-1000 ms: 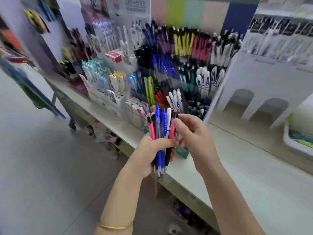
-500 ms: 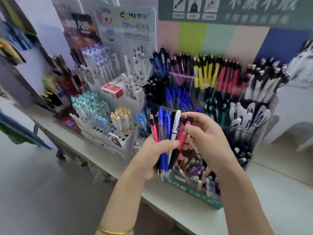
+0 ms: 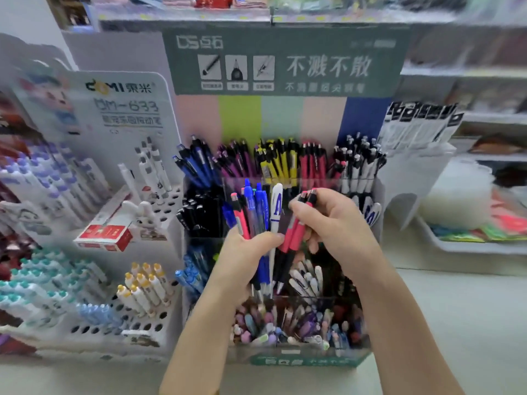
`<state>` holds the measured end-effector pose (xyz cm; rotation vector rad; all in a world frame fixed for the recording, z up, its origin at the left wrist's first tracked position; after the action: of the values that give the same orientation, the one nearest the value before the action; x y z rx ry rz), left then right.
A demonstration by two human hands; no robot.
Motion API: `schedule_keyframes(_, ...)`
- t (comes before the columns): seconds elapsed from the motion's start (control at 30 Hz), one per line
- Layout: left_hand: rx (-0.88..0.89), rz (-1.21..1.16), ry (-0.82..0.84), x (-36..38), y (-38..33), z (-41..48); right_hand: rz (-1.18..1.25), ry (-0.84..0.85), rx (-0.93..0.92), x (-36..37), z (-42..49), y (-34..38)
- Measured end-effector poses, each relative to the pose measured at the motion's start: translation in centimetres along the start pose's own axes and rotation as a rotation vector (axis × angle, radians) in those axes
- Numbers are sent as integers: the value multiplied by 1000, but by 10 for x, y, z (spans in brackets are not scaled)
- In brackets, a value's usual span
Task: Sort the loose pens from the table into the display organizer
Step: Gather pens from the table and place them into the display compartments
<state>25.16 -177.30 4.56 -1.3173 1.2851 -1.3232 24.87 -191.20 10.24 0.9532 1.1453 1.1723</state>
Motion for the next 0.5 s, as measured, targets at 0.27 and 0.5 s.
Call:
schedule_keyframes(0.27,61,118,38,5,-19,23,-146,-535,-470,-66,3,77)
schedule_keyframes(0.5,167,177,183,19,-19,26,-577,-502,-556,-50,37,74)
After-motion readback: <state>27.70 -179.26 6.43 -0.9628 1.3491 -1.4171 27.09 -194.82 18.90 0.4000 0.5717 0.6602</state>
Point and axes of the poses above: each hand's wrist, its own z-axis towards the middle knuckle, its own x-axis out of the palm, y = z × x, the point moved 8 cm from there along z, towards the middle knuckle, and after that the axes turned 1 degree about z, right-handed, at the moved point
